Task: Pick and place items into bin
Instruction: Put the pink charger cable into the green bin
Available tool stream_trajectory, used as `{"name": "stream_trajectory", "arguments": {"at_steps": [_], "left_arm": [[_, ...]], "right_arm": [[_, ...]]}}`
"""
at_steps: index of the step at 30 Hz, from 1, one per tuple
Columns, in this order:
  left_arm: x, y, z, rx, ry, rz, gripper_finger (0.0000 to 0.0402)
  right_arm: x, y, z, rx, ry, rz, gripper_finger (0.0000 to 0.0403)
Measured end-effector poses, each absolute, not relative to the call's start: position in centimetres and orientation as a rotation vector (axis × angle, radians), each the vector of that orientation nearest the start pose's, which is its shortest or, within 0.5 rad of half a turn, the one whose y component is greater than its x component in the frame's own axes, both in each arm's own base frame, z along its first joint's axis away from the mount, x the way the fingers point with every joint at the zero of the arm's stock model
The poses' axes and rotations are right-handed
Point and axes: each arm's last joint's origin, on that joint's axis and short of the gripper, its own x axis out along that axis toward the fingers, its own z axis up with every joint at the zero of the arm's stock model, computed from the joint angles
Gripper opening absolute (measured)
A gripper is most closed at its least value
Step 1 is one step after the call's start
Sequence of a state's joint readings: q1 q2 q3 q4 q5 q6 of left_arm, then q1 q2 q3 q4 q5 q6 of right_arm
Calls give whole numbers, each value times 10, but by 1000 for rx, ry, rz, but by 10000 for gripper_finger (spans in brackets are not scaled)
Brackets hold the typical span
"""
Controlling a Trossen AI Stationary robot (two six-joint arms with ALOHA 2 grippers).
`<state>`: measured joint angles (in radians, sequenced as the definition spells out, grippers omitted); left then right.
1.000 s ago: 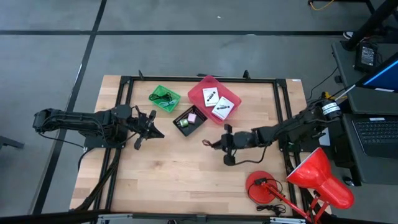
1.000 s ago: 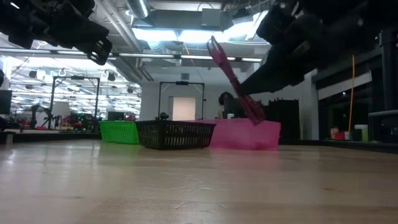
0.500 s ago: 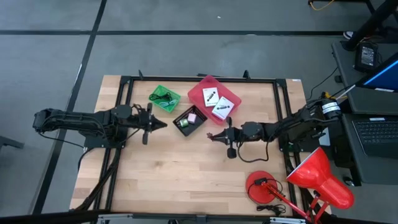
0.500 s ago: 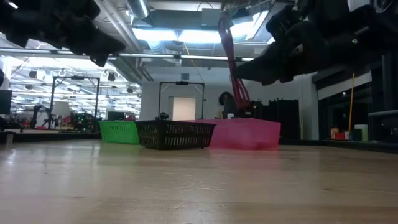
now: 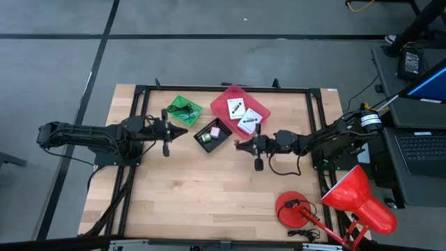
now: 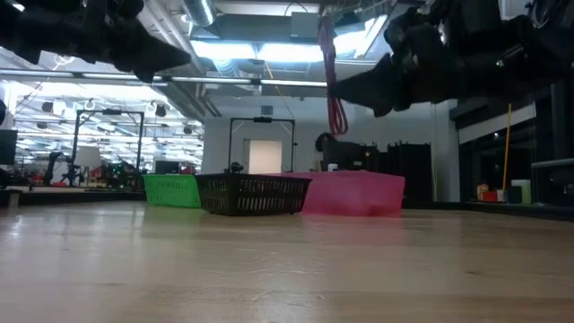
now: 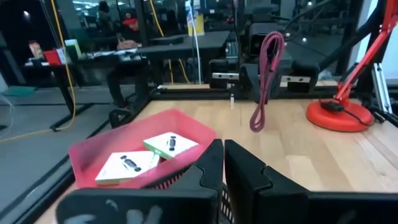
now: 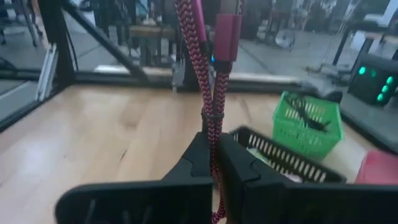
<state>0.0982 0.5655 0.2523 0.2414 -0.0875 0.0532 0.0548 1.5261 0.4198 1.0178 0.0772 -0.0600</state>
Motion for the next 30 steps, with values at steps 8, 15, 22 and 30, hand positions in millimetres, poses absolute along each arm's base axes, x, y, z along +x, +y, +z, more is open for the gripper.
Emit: {"name": "stream_trajectory", "arguments": {"at_steps": [8, 15, 22, 30], "left_arm": [[145, 20, 224, 112, 41, 203, 56], [149, 21, 219, 151, 78, 202, 131], [152, 21, 215, 143, 108, 200, 188], [153, 21, 220, 129, 51, 190, 195]], "right_arm": [[278, 6, 186, -139, -17, -47, 0], [287, -1, 195, -139, -20, -71, 0], [296, -3, 201, -136, 19, -75, 0], [296, -8, 200, -110, 35, -92, 0]]}}
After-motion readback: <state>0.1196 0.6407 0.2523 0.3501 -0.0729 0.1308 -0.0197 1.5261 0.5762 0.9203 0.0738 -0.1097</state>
